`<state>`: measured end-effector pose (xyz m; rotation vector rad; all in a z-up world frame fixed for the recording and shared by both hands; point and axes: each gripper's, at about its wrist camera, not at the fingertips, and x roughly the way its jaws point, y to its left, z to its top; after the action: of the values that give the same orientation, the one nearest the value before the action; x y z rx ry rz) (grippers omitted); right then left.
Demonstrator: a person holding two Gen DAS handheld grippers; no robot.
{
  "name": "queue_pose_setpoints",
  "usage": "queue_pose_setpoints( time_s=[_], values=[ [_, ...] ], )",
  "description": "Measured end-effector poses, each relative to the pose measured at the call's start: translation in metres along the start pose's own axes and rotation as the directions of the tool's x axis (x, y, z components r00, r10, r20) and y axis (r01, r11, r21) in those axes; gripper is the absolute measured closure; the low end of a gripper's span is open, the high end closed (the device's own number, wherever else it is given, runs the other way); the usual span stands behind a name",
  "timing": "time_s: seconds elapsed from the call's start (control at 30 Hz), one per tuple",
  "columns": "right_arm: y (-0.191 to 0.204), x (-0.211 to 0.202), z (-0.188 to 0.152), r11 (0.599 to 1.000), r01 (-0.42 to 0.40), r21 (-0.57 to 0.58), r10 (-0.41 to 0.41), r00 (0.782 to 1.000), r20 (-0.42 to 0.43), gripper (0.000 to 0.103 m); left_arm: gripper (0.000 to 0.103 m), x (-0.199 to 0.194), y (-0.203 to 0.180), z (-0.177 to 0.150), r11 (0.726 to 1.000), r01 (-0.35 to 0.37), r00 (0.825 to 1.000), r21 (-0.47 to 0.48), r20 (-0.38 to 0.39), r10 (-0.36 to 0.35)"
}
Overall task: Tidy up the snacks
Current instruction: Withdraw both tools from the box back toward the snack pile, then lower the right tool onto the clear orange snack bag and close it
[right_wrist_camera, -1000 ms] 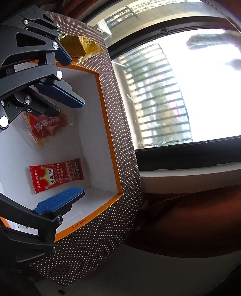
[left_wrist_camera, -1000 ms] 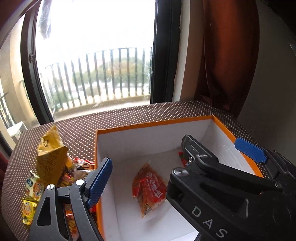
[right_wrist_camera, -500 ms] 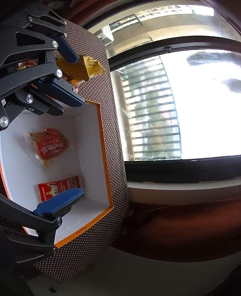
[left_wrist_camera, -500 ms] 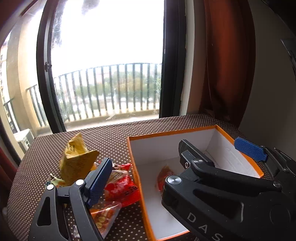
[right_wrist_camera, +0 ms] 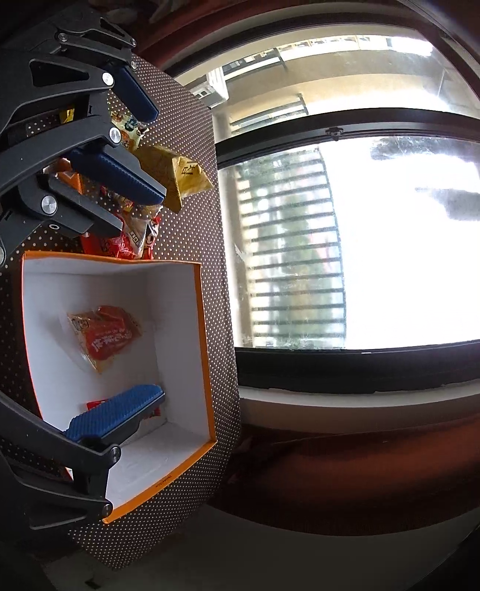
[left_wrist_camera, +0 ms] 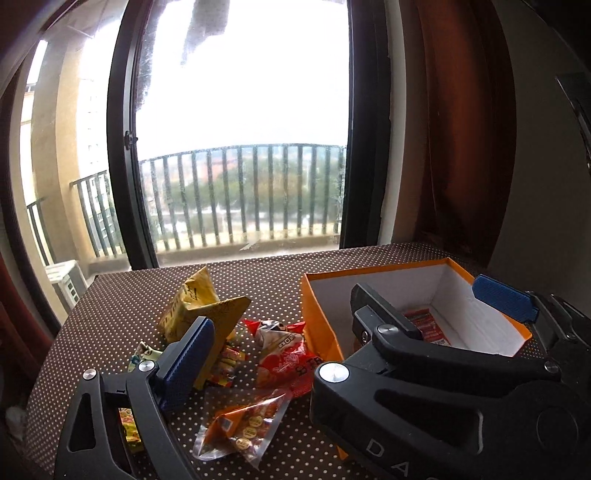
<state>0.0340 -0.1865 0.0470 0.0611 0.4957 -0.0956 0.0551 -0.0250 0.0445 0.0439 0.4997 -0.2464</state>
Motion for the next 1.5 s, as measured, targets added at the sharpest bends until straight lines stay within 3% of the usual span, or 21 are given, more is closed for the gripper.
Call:
queue_pose_setpoints(
  time_s=[0.43, 0.83, 1.03, 1.27, 1.5],
  values=[
    [0.042, 0.004, -0.030, 0.996, -0.070, -0.047, 0.071, 0.997, 0.037, 0.002, 0.009, -0.010, 0.042, -0.036, 0.997, -0.065, 0.997, -0.044, 0.035, 0.067],
    [0.082, 0.040, -0.060, 0.988, -0.142, -0.062, 0.139, 0.990, -0.038, 0.002, 0.009, 0.006, 0.082, -0.071, 0.986, -0.139, 0.990, -0.092, -0.028, 0.137],
    [0.094, 0.061, -0.081, 0.986, -0.159, -0.054, 0.154, 0.984, -0.095, 0.002, 0.009, 0.021, 0.095, -0.090, 0.981, -0.160, 0.984, -0.109, -0.096, 0.149],
    [0.108, 0.065, -0.092, 0.986, -0.083, -0.146, 0.076, 0.996, -0.051, 0.002, 0.009, 0.031, 0.107, -0.105, 0.974, -0.173, 0.978, -0.145, -0.142, 0.153],
    [0.114, 0.064, -0.090, 0.988, -0.102, -0.119, 0.096, 0.994, -0.056, 0.002, 0.009, 0.034, 0.117, -0.104, 0.972, -0.178, 0.978, -0.154, -0.135, 0.158]
  ],
)
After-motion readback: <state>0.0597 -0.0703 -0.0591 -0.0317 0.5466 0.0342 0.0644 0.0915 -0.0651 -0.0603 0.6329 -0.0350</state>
